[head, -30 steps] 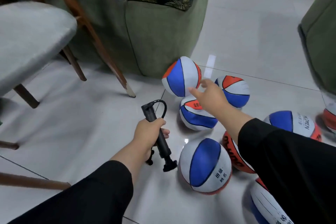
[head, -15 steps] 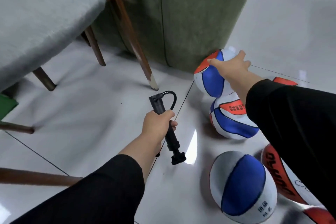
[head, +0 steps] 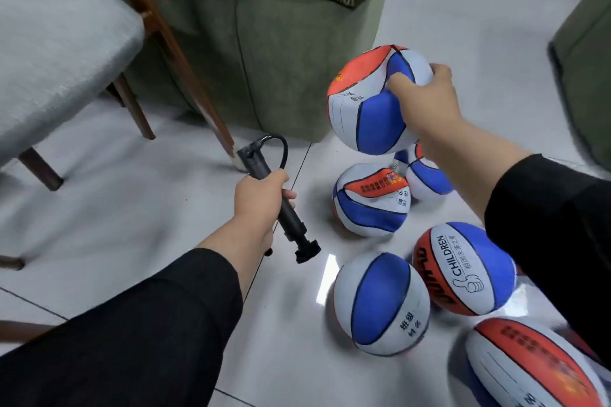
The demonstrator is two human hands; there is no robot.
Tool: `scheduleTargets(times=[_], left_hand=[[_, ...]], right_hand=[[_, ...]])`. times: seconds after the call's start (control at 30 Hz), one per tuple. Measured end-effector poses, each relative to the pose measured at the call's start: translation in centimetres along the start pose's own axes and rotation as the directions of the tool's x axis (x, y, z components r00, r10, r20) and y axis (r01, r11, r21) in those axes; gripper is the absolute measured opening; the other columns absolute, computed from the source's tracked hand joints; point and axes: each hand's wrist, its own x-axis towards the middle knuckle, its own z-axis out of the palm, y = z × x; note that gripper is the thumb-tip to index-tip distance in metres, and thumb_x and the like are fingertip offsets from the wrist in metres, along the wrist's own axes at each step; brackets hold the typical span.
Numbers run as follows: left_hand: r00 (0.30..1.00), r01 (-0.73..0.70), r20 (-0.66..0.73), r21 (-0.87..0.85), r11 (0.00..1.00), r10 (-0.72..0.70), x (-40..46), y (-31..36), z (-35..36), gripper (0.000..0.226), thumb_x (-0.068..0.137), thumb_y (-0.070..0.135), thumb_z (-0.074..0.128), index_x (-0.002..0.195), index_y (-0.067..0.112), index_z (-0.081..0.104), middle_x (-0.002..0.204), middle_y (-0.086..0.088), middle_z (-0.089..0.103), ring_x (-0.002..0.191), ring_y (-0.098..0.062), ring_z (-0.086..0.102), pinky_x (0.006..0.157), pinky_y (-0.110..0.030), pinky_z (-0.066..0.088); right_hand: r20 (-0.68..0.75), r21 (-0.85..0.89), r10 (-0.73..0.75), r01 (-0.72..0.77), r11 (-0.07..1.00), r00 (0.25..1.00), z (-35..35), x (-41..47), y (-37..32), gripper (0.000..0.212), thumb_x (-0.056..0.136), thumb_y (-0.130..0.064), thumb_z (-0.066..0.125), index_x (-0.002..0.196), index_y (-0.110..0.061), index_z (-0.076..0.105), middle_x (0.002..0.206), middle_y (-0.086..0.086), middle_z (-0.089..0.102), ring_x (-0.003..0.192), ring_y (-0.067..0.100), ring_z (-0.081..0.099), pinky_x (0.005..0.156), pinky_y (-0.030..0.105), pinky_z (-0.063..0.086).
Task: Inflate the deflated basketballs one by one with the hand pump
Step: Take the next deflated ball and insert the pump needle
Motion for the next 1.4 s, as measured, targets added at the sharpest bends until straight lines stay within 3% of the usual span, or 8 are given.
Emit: scheduleTargets(times=[0.13, 0.27, 0.43, 0.53, 0.8, 1.0, 1.13, 1.4], left_hand=[[0.998, -0.037, 0.049, -0.024, 0.999, 0.038, -4.1, 2.2, 1.9, 0.014, 0.093, 0.016, 0.065, 0.099, 0.008, 0.055, 0.068, -0.008, 0.057, 0.06, -0.025, 0.055, 0.059, -0.033, 0.052], [0.99, -0.033, 0.138, -0.037, 0.999, 0.038, -10.1, 4.8, 3.7, 0.014, 0.09, 0.017, 0.069, 0.087, 0.01, 0.057, 0.066, -0.006, 0.057, 0.056, -0.022, 0.055, 0.063, -0.032, 0.052], [0.96, -0.094, 0.261, -0.028, 0.995, 0.098, -18.6, 8.5, 5.2, 0.012, 0.088, 0.013, 0.067, 0.079, 0.011, 0.059, 0.069, -0.003, 0.057, 0.059, -0.019, 0.056, 0.053, -0.024, 0.051], [0.923, -0.114, 0.371, 0.015, 0.993, 0.101, -23.2, 10.5, 4.9, 0.01, 0.087, 0.022, 0.07, 0.084, 0.017, 0.062, 0.073, 0.003, 0.062, 0.075, -0.021, 0.057, 0.064, -0.03, 0.052], [0.789, -0.107, 0.612, 0.046, 0.993, 0.057, -30.4, 9.9, 2.1, 0.025, 0.087, 0.028, 0.071, 0.065, 0.023, 0.06, 0.065, 0.007, 0.055, 0.064, -0.015, 0.046, 0.051, -0.026, 0.047], [0.758, -0.234, 0.641, 0.091, 0.968, 0.124, -30.8, 9.7, 1.9, 0.017, 0.087, 0.022, 0.075, 0.077, 0.02, 0.062, 0.076, -0.002, 0.059, 0.072, -0.022, 0.055, 0.079, -0.039, 0.045], [0.75, -0.278, 0.645, 0.112, 0.954, 0.143, -29.7, 9.9, 1.9, 0.022, 0.082, 0.022, 0.076, 0.063, 0.023, 0.064, 0.08, -0.002, 0.061, 0.08, -0.023, 0.054, 0.081, -0.037, 0.047], [0.806, -0.431, 0.501, 0.13, 0.893, 0.316, -28.1, 9.5, 2.9, 0.019, 0.075, 0.028, 0.074, 0.073, 0.017, 0.059, 0.07, -0.006, 0.052, 0.066, -0.021, 0.05, 0.071, -0.035, 0.042]], right_hand=[[-0.041, 0.046, -0.051, 0.053, 0.998, 0.998, -7.0, -4.5, -0.5, 0.061, 0.08, -0.04, 0.064, 0.137, -0.032, 0.045, 0.134, 0.0, 0.054, 0.111, 0.018, 0.061, 0.087, 0.037, 0.055], [-0.087, 0.088, -0.082, 0.09, 0.992, 0.993, -13.7, -10.7, -1.1, 0.052, 0.088, -0.028, 0.065, 0.137, -0.029, 0.047, 0.127, -0.004, 0.06, 0.099, 0.004, 0.062, 0.069, 0.023, 0.049], [-0.147, 0.121, -0.065, 0.083, 0.989, 0.987, -20.2, -19.2, -1.6, 0.046, 0.091, -0.025, 0.064, 0.135, -0.027, 0.05, 0.121, -0.008, 0.062, 0.1, 0.007, 0.061, 0.072, 0.024, 0.047], [-0.133, 0.123, -0.075, 0.091, 0.988, 0.988, -22.8, -23.1, -1.9, 0.042, 0.091, -0.023, 0.065, 0.131, -0.028, 0.052, 0.119, -0.009, 0.062, 0.104, 0.01, 0.06, 0.075, 0.028, 0.047], [-0.049, 0.174, -0.129, 0.136, 0.975, 0.99, -24.3, -29.0, -2.5, 0.041, 0.091, -0.017, 0.063, 0.129, -0.032, 0.057, 0.115, -0.012, 0.066, 0.096, 0.001, 0.062, 0.068, 0.023, 0.047], [-0.017, 0.102, -0.204, 0.205, 0.973, 0.979, -24.5, -29.9, -2.3, 0.046, 0.092, -0.018, 0.063, 0.132, -0.037, 0.049, 0.124, -0.009, 0.059, 0.105, 0.003, 0.059, 0.076, 0.026, 0.05], [0.054, 0.019, -0.254, 0.254, 0.967, 0.966, -23.7, -29.6, -2.0, 0.048, 0.089, -0.026, 0.063, 0.129, -0.045, 0.045, 0.133, -0.007, 0.054, 0.117, 0.013, 0.057, 0.097, 0.044, 0.053], [0.096, -0.057, -0.319, 0.325, 0.944, 0.943, -22.0, -27.3, -2.2, 0.056, 0.093, -0.019, 0.064, 0.141, -0.038, 0.041, 0.141, -0.01, 0.04, 0.123, 0.012, 0.05, 0.092, 0.028, 0.044]])
